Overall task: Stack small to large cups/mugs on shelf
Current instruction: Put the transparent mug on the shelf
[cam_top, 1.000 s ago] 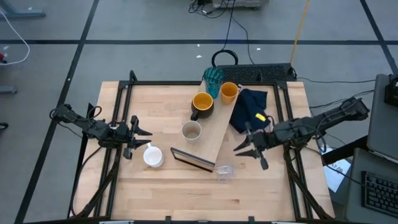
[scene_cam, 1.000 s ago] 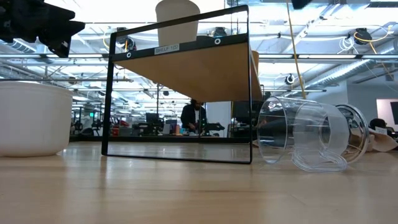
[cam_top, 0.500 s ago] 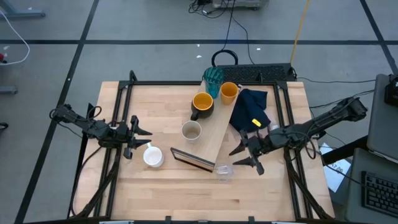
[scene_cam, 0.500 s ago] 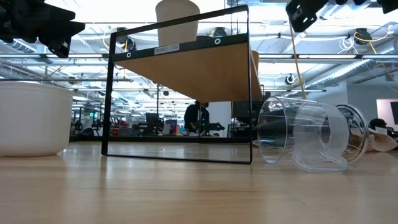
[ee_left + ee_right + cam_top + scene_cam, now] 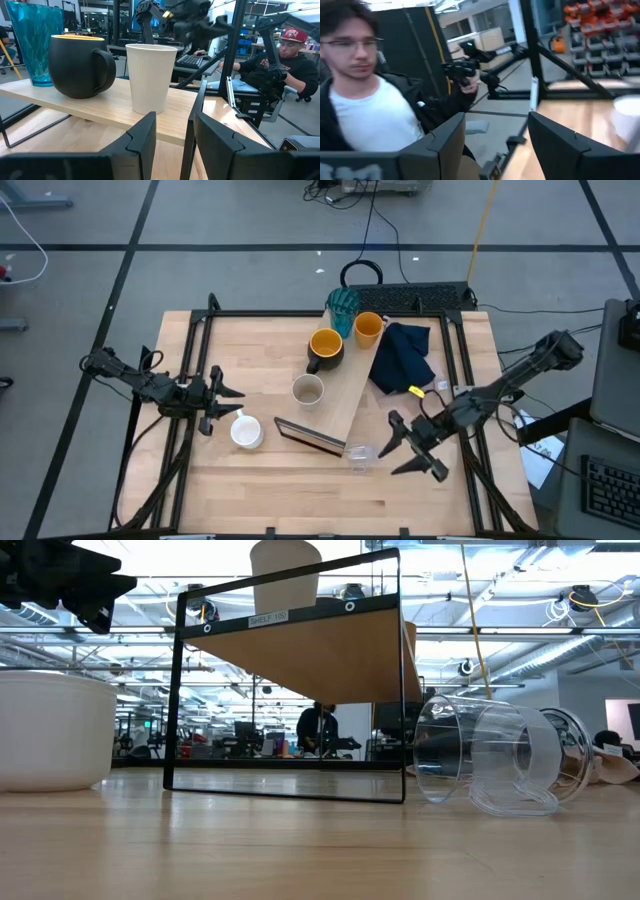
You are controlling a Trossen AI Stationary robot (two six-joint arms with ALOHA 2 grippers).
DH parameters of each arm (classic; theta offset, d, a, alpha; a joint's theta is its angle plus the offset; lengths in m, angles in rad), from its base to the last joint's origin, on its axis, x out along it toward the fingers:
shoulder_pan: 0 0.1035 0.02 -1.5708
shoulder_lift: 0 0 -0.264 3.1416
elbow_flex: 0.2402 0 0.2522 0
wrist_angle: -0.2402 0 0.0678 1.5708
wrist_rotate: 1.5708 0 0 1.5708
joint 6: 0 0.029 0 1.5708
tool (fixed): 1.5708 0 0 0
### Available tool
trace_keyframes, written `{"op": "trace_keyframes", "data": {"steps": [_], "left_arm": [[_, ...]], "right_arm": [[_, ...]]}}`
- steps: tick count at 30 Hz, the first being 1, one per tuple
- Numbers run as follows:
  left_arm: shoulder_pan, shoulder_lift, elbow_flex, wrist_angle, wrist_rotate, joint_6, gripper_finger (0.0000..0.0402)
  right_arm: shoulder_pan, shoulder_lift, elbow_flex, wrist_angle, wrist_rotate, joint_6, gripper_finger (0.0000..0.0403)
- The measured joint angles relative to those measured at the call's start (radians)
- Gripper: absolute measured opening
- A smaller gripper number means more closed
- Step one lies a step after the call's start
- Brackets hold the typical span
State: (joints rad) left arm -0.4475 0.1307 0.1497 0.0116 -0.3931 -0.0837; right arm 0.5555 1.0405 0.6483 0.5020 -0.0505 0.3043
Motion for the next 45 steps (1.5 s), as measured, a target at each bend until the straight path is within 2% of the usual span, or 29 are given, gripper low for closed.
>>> {"op": "trace_keyframes", "data": {"steps": [3, 7, 11, 15, 23, 31, 39, 45], "left_arm": [[0.000, 0.000, 0.000, 0.001, 0.000, -0.009, 0.0134], [0.000, 0.000, 0.000, 0.001, 0.000, -0.043, 0.0134], [0.000, 0.000, 0.000, 0.001, 0.001, -0.050, 0.0134], [0.000, 0.000, 0.000, 0.001, 0.001, -0.047, 0.0134], [0.000, 0.000, 0.000, 0.001, 0.001, -0.045, 0.0134], [0.000, 0.000, 0.000, -0.001, 0.001, -0.046, 0.0134], [0.000, 0.000, 0.000, -0.019, 0.014, -0.058, 0.0134], [0.000, 0.000, 0.000, -0.031, 0.034, -0.059, 0.0134]], "right_arm": [[0.056, 0.014, 0.119, -0.169, 0.068, -0.088, 0.0200], [0.156, 0.078, 0.320, -0.556, 0.258, -0.146, 0.0195], [0.240, 0.173, 0.467, -0.839, 0.440, -0.093, 0.0194], [0.276, 0.245, 0.527, -0.946, 0.525, -0.001, 0.0194], [0.258, 0.360, 0.529, -1.003, 0.522, 0.114, 0.0194], [0.197, 0.415, 0.529, -1.000, 0.517, 0.122, 0.0194], [0.124, 0.462, 0.529, -0.993, 0.416, 0.125, 0.0194], [0.111, 0.466, 0.529, -0.968, 0.412, 0.132, 0.0194]]}}
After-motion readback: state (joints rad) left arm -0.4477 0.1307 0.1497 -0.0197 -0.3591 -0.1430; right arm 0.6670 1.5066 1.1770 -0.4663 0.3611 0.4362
